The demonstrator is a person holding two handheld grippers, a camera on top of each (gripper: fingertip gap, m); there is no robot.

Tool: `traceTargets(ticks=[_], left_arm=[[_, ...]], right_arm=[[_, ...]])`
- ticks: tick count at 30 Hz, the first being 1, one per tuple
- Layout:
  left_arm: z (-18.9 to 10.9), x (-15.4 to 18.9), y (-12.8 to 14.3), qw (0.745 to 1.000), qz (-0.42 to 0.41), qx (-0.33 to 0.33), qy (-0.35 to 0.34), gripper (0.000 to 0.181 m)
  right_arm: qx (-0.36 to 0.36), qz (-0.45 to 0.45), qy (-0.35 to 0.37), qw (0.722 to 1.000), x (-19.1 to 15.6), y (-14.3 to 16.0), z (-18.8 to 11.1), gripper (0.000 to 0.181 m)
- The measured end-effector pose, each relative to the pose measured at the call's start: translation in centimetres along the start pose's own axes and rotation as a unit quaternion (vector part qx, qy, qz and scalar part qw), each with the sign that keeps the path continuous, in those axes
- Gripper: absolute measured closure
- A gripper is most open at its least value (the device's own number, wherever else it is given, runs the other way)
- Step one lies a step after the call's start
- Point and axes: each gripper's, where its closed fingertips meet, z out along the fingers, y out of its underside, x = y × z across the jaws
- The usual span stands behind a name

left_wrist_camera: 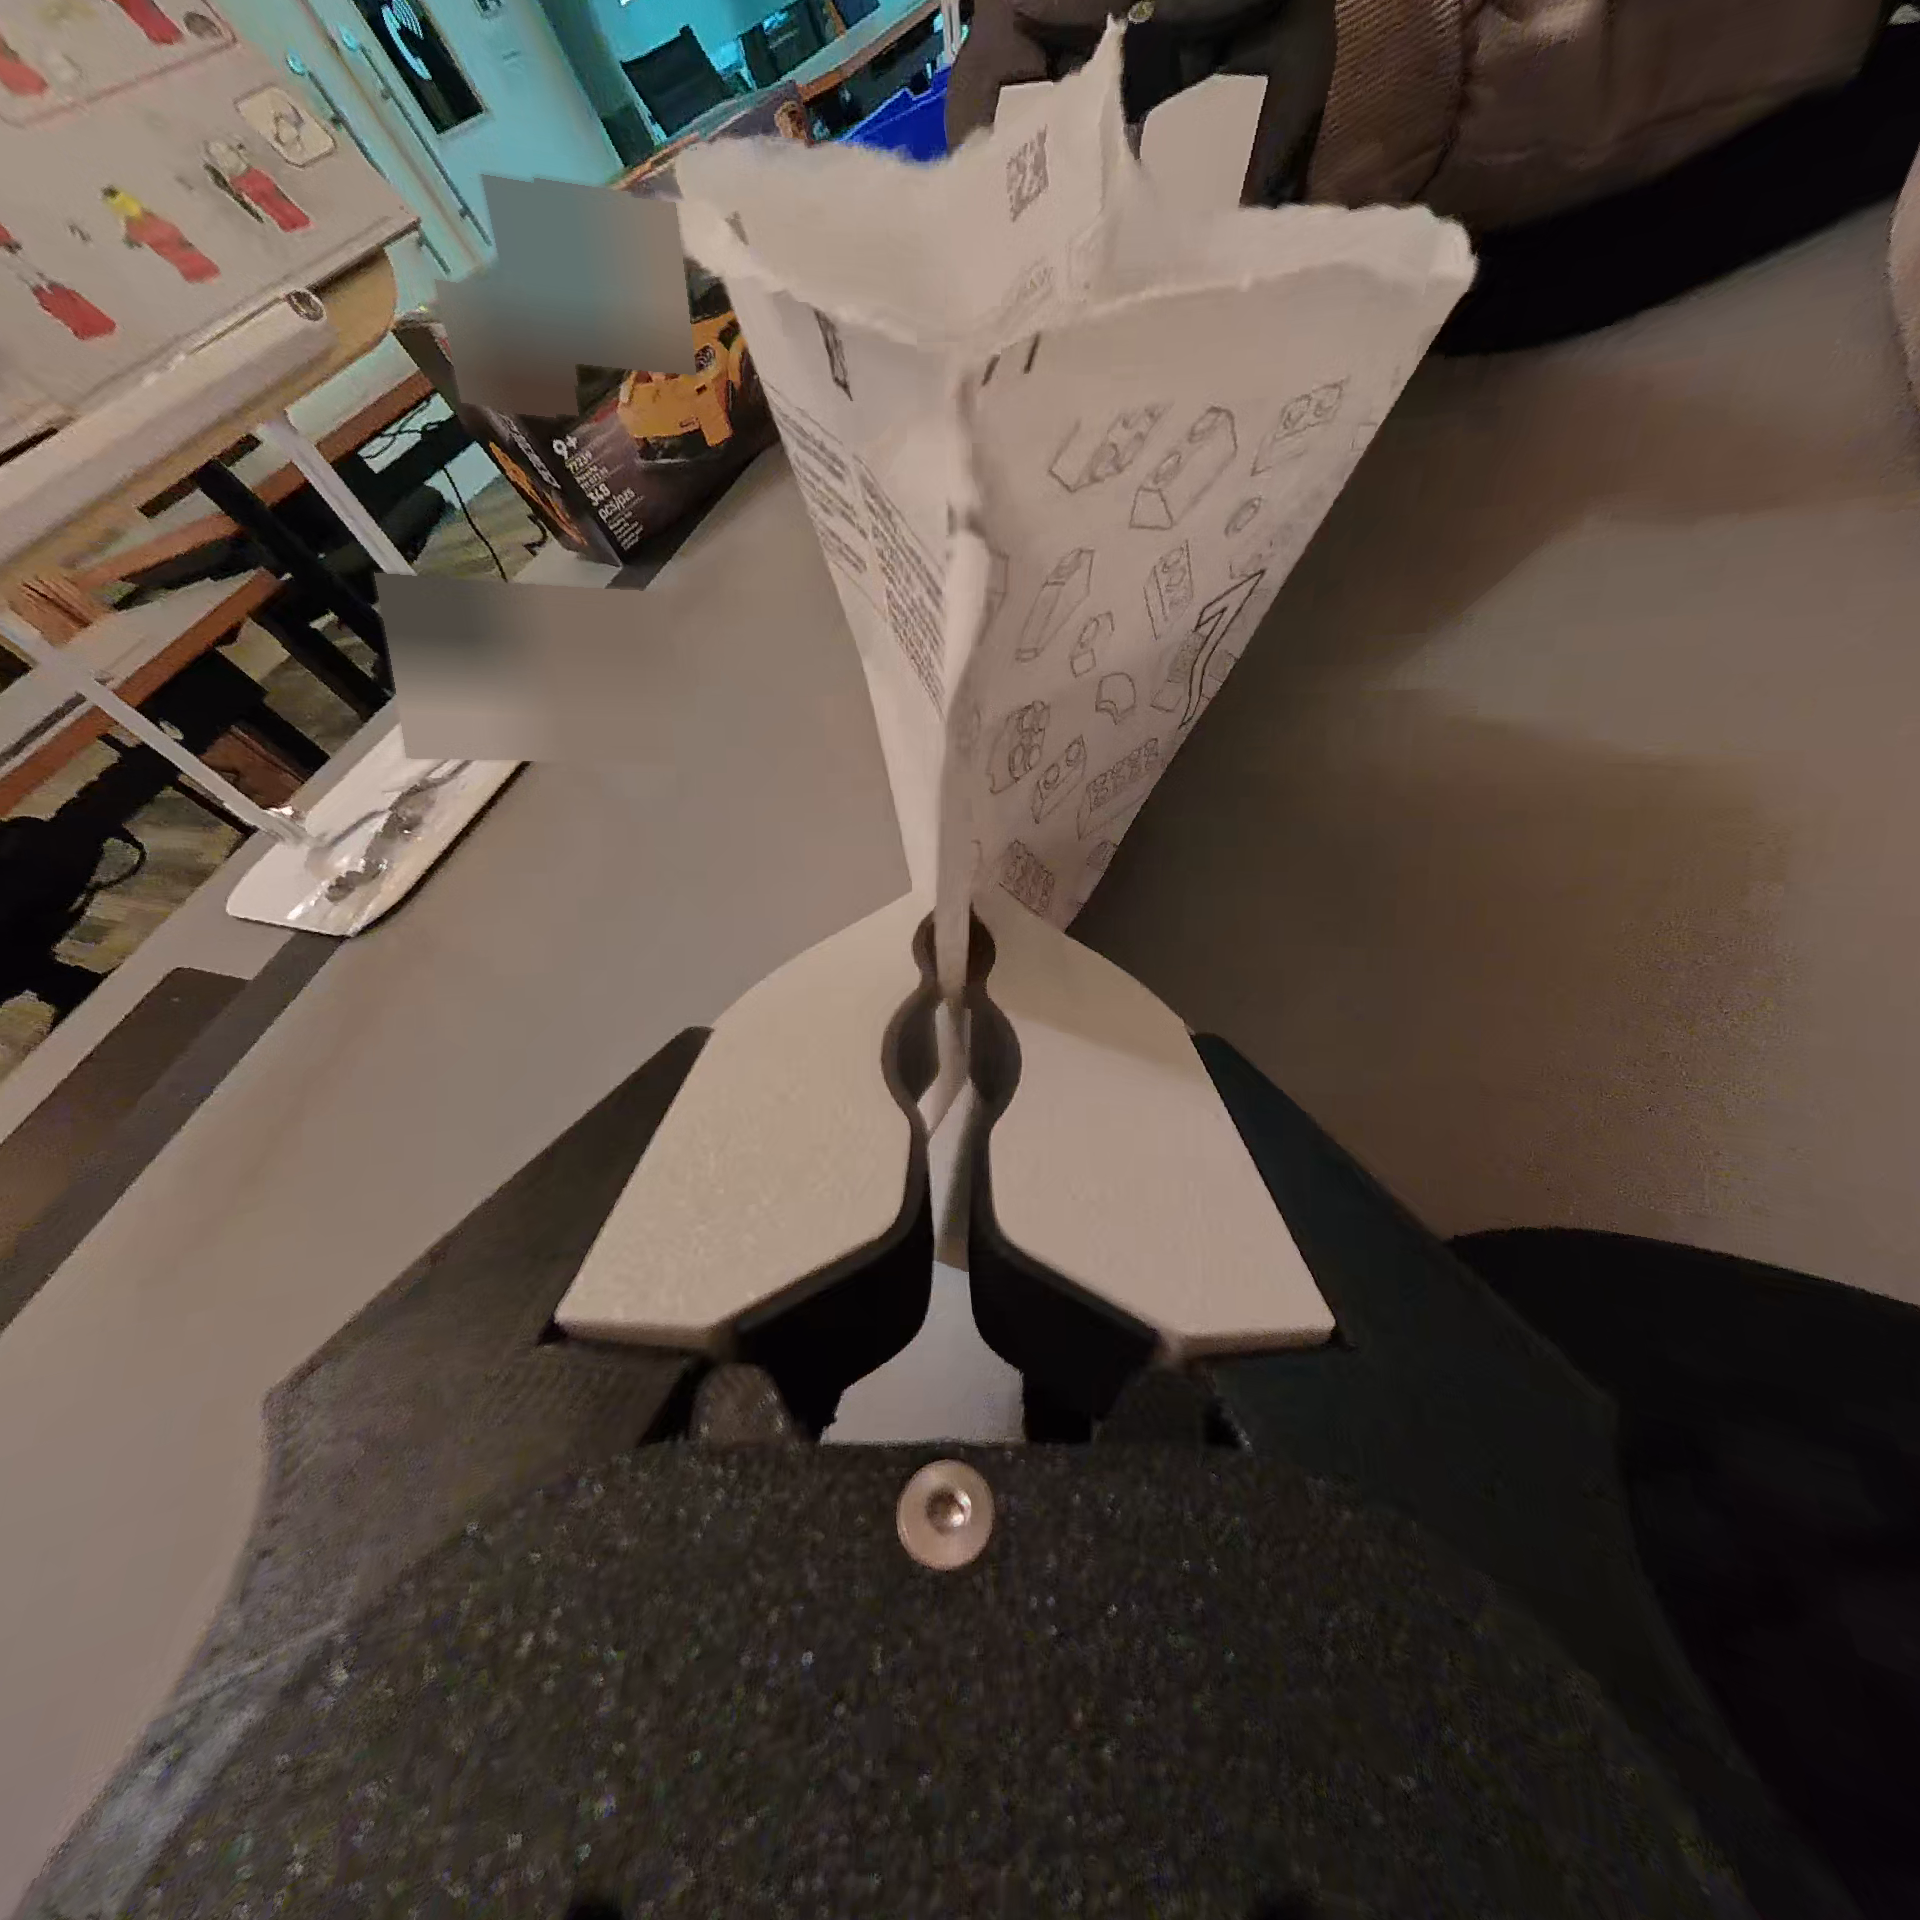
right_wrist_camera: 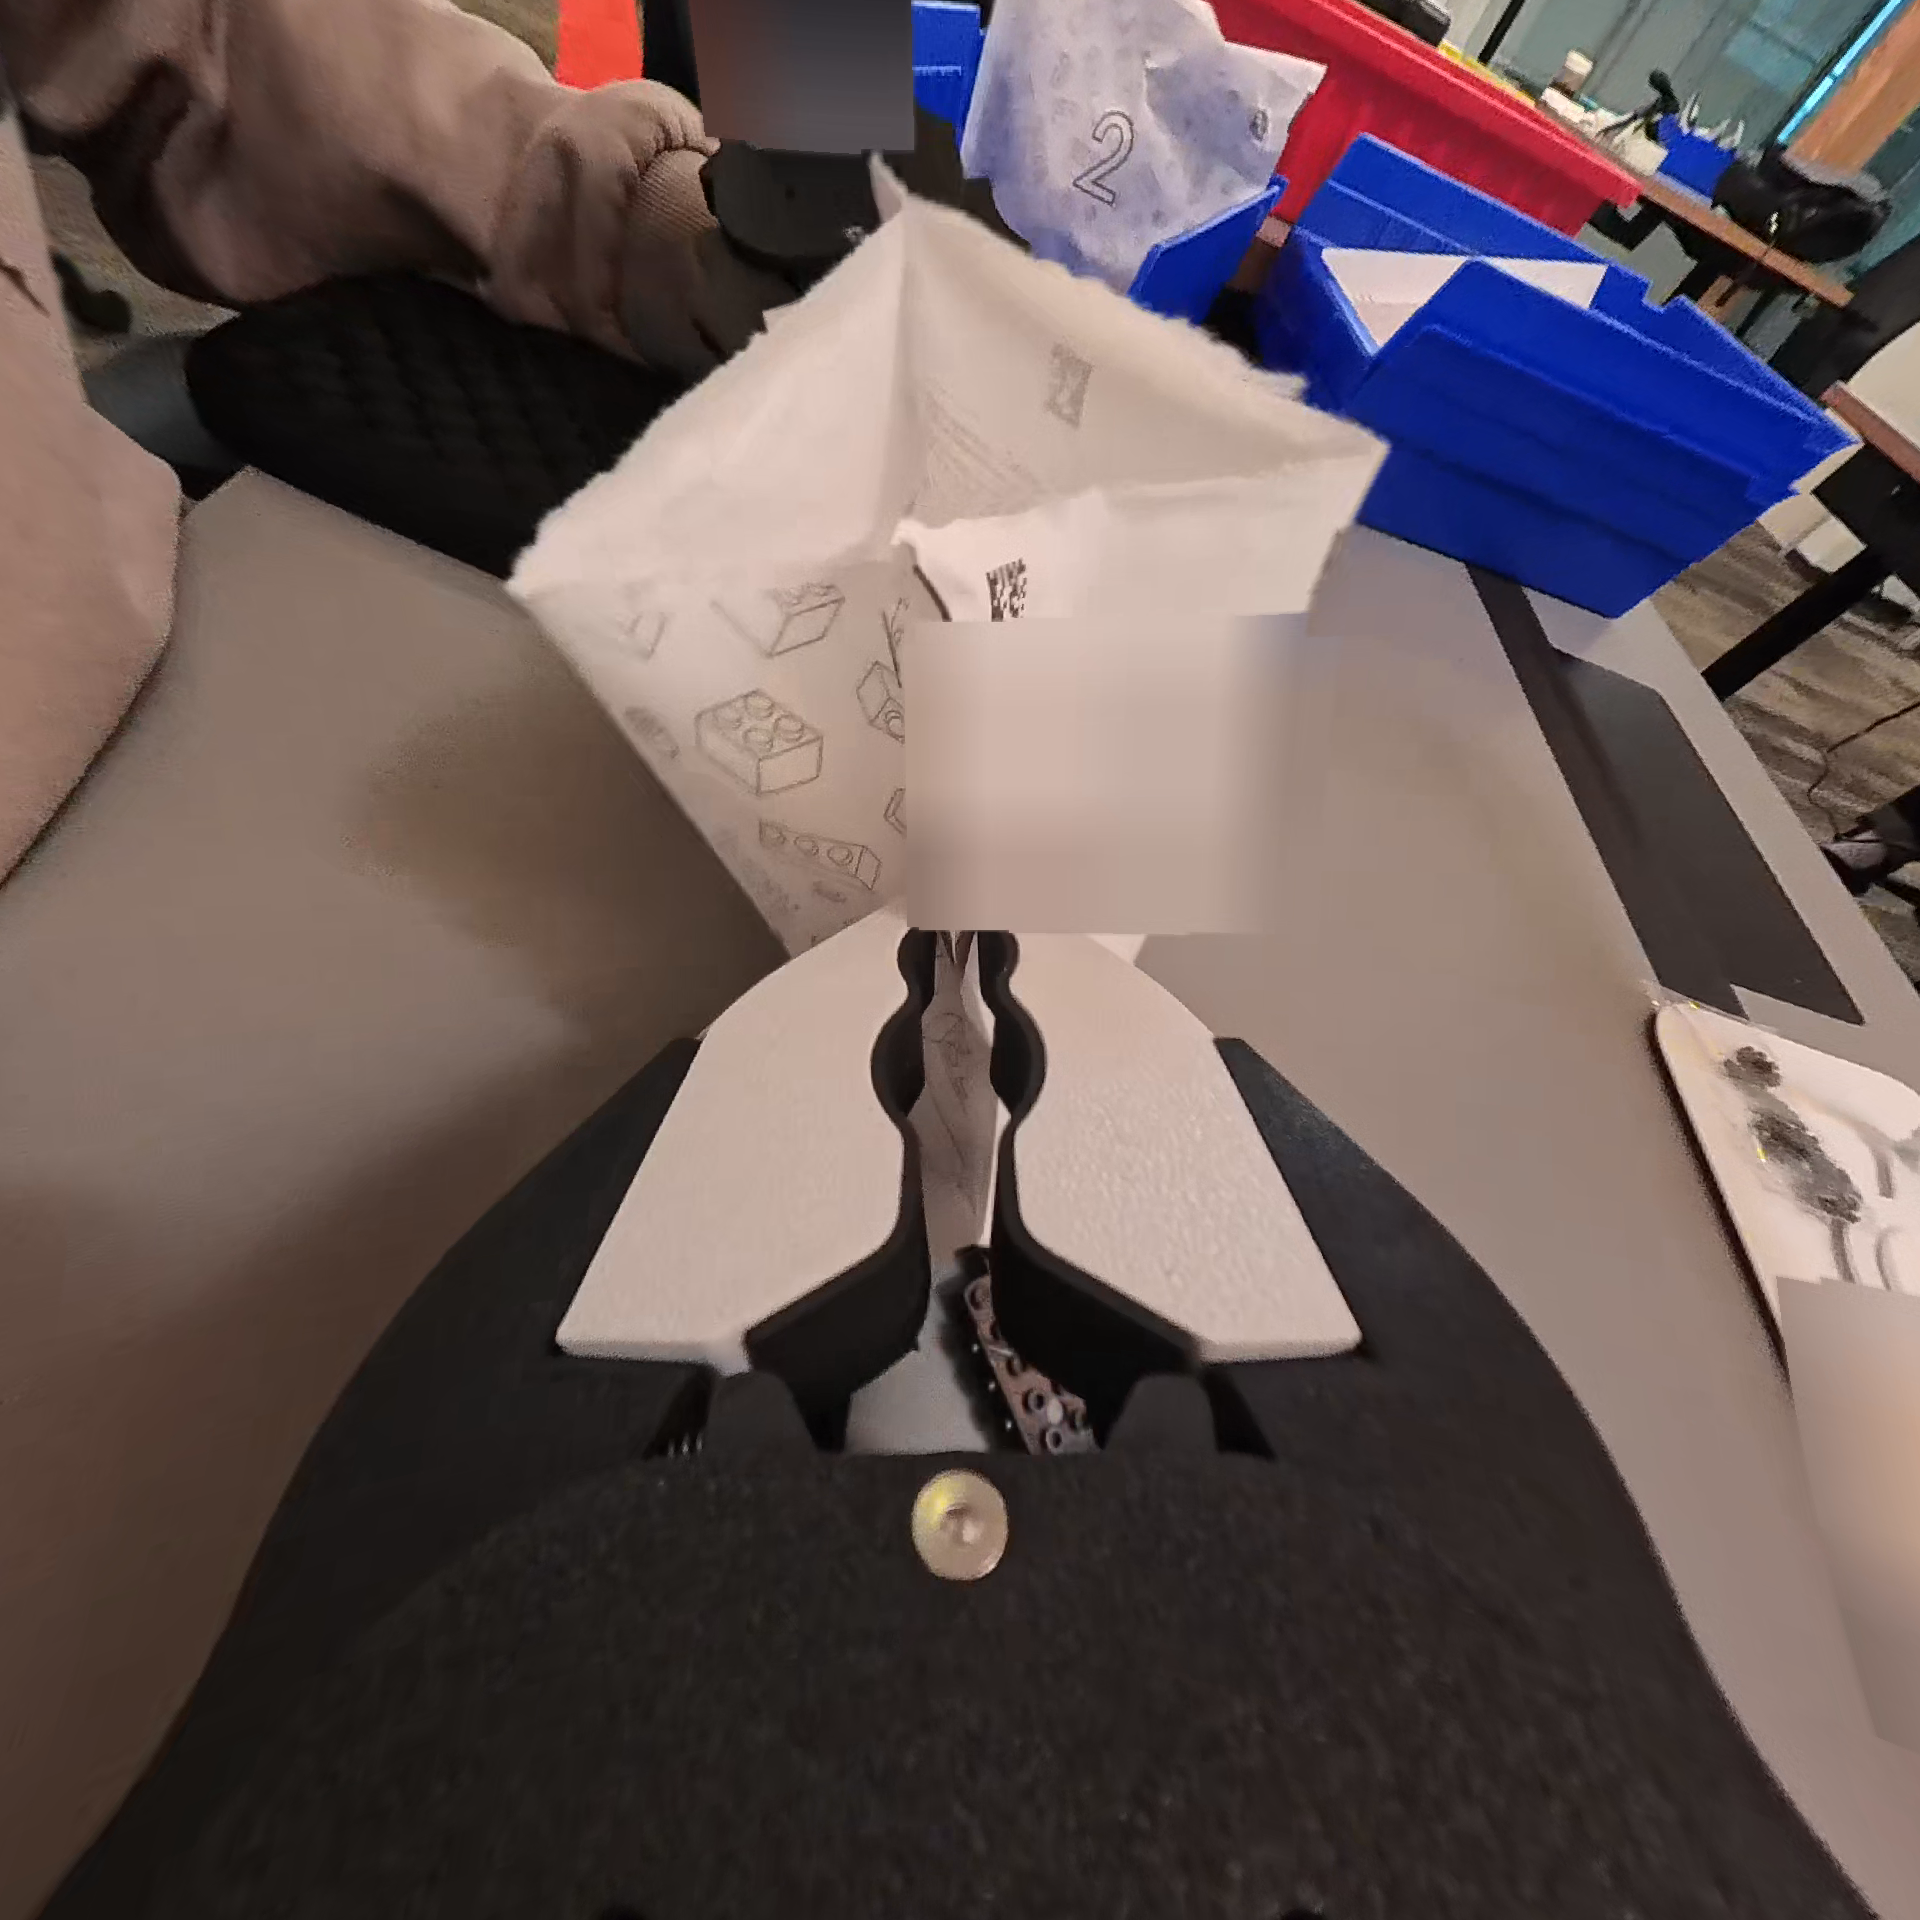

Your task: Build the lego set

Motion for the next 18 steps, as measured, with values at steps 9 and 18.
traceTargets(ticks=[9, 18], left_arm=[[-0.7, -0.3, 0.3, 1.0, -0.017, -0.005, -0.012, 0.181], [-2.5, -3.1, 0.9, 0.992, -0.12, 0.019, -0.017, 0.181]], right_arm=[[0.008, 0.028, 0.022, 0.999, 0.4, 0.8, -2.0, 0.172], [-0.229, 0.072, -0.047, 0.97, 4.2, 7.8, -6.2, 0.115]])
